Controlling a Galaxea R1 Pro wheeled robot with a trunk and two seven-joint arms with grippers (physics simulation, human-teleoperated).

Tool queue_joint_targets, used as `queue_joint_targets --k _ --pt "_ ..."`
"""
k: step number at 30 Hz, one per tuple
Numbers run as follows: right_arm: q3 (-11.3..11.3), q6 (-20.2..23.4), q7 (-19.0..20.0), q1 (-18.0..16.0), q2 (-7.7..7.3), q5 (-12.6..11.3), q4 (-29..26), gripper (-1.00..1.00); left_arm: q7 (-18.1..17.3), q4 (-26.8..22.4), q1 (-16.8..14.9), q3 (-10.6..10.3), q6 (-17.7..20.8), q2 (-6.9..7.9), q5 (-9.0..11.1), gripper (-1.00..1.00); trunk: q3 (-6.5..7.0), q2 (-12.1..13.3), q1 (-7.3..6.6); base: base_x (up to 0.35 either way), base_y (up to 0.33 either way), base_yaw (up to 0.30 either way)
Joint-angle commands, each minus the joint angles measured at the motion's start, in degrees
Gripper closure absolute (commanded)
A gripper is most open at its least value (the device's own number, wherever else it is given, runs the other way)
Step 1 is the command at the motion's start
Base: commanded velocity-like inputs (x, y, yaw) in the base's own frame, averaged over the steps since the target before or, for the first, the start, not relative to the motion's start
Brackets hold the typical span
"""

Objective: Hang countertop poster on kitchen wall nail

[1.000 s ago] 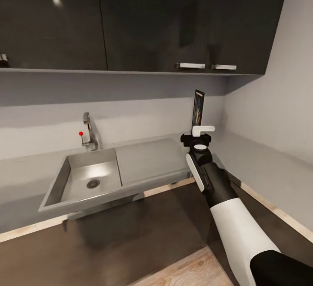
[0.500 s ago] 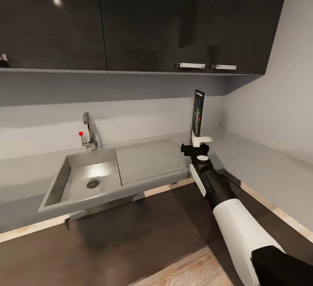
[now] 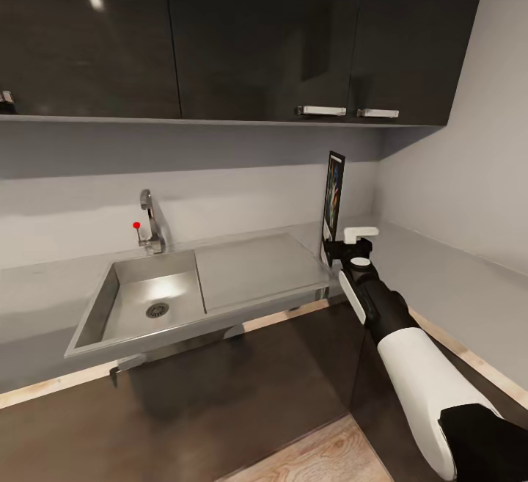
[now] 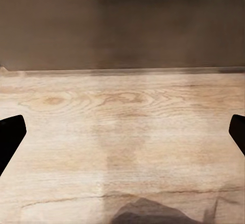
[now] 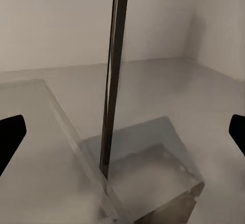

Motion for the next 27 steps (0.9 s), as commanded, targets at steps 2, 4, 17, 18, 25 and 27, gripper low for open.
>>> queue_joint_targets --k 2,4,17,18,25,27 --pt "0.19 0.36 -0.36 -0.04 -0.02 -0.07 -0.06 -1.0 -0.43 -0.06 0.02 0.11 -0.01 -0.01 0.59 -1.0 -0.05 -0.03 0.0 0.0 0.0 0.0" --pt "0.19 0.36 -0.36 -0.04 -0.02 -0.07 -0.06 -1.0 -0.43 -0.06 0.02 0.11 -0.01 -0.01 0.59 -1.0 -0.05 -0.03 0.0 0.0 0.0 0.0" --pt "0.19 0.36 -0.36 -0.04 -0.02 -0.07 -0.06 -1.0 -0.43 -0.06 0.02 0.11 -0.01 -0.01 0.59 -1.0 -0.05 -0.03 0.0 0.0 0.0 0.0" --pt "0.19 0.36 -0.36 -0.04 -0.02 -0.07 -0.06 -1.0 -0.43 -0.06 0.02 0.11 -0.01 -0.01 0.59 -1.0 -0.05 -0.03 0.0 0.0 0.0 0.0" --pt "0.19 0.24 -0.23 0.03 0.0 -0.1 0.87 -1.0 -0.4 0.11 0.13 0.11 -0.01 -0.21 0.59 -1.0 -0.05 -0.03 0.0 0.073 0.0 0.0" --pt "0.2 0.23 -0.22 0.04 0.0 -0.11 0.94 -1.0 -0.4 0.13 0.14 0.11 -0.01 -0.23 0.59 -1.0 -0.05 -0.03 0.0 0.029 0.0 0.0"
